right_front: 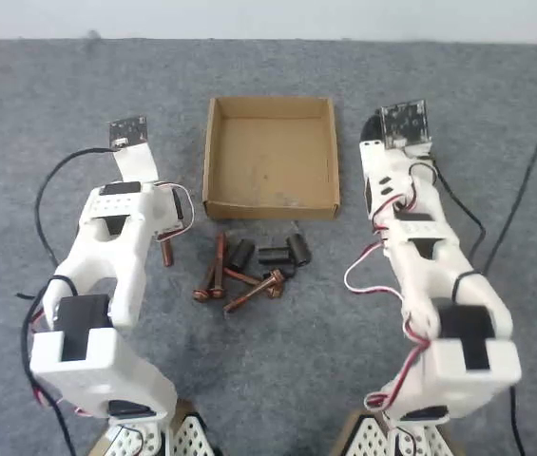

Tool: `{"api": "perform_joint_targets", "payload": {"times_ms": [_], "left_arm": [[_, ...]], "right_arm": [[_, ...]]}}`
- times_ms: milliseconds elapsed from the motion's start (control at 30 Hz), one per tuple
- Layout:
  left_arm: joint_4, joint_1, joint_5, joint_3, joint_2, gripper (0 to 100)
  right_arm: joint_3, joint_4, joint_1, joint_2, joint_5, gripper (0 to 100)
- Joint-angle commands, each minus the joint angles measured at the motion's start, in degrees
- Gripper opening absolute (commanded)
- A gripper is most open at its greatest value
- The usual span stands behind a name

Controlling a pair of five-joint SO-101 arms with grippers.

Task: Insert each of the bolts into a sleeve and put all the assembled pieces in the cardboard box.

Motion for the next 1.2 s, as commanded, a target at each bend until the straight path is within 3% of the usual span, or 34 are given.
{"api": "perform_joint_targets", "payload": {"times_ms": [0,167,300,533,700,1167], "left_arm": [[-1.1,-0.4,-0.6,-0.1,-4.1,1],[-1.1,-0.3,-0.7,-0.1,-4.1,1],[-1.4,-0.3,-0.7,-0.1,-4.1,1],[-1.4,-0.3,-0.7,-0.1,-4.0,1],[-1.2,-0.3,-0.7,-0.1,-4.0,1],[-1.2,-0.1,-0.7,-0.1,-4.0,1]], "right_arm": [[-0.7,-12.6,-0.1,3.5,0.5,0.7],[-0.5,-24.1,-1.0,11.1,0.4,0.7],[0.4,-26.7,-1.1,14.2,0.3,0.6],[6.6,-26.9,-2.0,13.3,-13.3,0.6],[15.2,-32.3,-2.5,7.9,-13.5,0.6],[41.7,-50.8,-14.5,-2.3,-13.3,0.6]]}}
